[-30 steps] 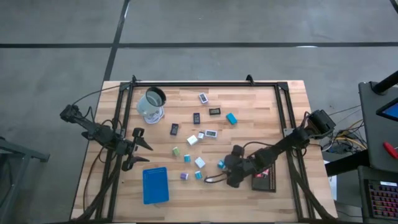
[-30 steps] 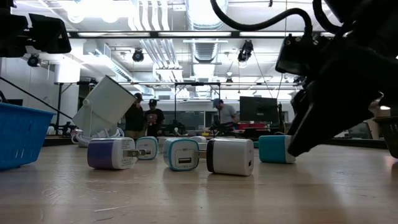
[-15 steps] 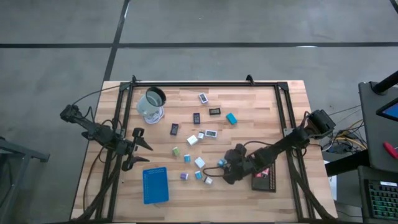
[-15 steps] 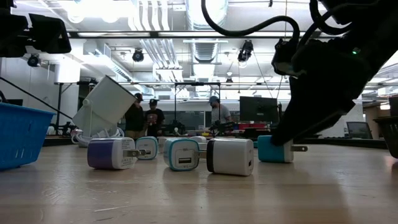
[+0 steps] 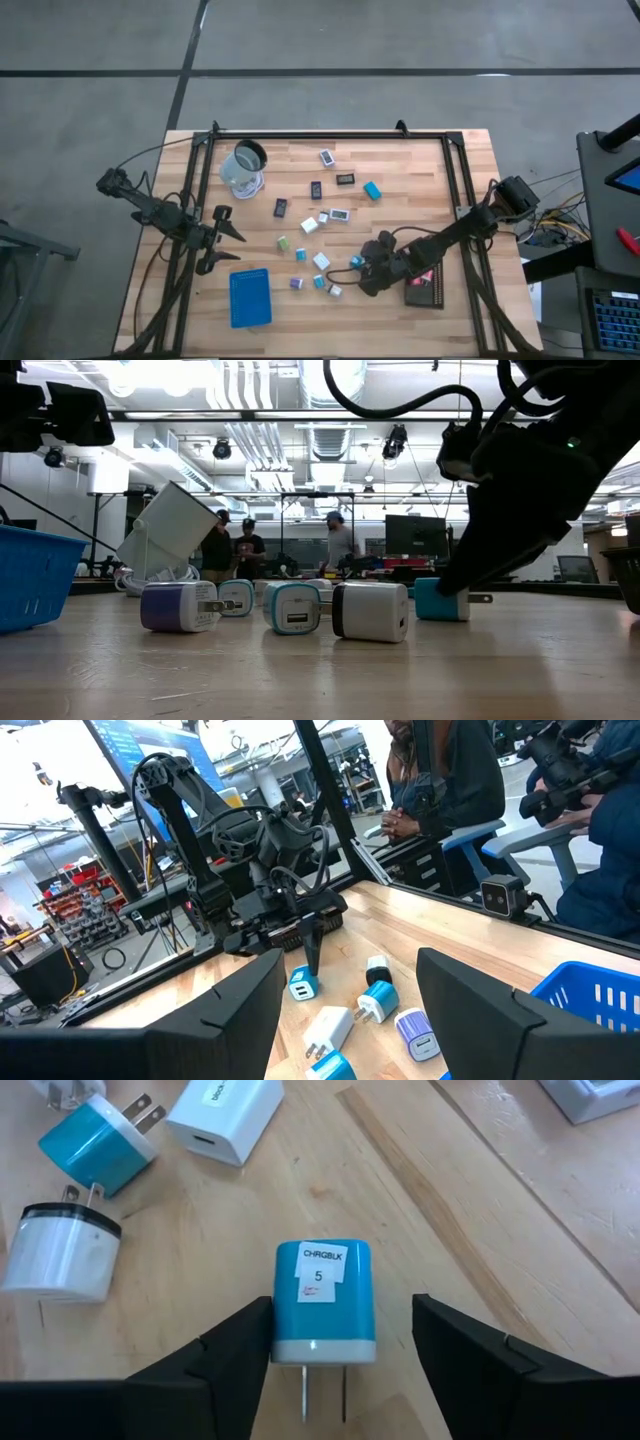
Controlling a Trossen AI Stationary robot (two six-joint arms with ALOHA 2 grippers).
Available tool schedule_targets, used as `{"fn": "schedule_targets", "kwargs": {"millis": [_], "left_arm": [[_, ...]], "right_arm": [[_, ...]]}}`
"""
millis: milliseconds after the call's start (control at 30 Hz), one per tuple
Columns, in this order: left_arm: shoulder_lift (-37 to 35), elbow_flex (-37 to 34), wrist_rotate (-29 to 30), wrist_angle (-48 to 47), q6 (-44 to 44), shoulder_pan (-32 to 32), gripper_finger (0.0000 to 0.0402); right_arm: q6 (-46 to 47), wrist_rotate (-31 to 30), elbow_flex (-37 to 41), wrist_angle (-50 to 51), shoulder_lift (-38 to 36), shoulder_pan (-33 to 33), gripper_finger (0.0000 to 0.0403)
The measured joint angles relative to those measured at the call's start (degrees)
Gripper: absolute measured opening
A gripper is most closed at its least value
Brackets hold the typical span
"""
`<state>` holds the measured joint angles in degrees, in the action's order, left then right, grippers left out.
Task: Pick & Place Office items
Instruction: Put the bottom right light blue charger adapter into the black bin
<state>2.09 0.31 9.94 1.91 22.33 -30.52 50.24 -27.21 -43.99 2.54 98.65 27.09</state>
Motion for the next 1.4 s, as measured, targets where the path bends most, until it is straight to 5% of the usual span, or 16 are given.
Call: {"fn": "schedule_targets", "kwargs": {"millis": [567, 1400], "left_arm": [[0.0, 0.0, 0.0, 0.0, 0.0, 0.0, 0.0234], [0.0, 0.0, 0.0, 0.0, 0.0, 0.0, 0.0234]], "right_arm": [[-0.9, 0.2, 0.0, -0.2, 0.0, 0.0, 0.0148], [-1.3, 0.3, -0.5, 1.8, -3.3, 0.0, 0.0146]]}}
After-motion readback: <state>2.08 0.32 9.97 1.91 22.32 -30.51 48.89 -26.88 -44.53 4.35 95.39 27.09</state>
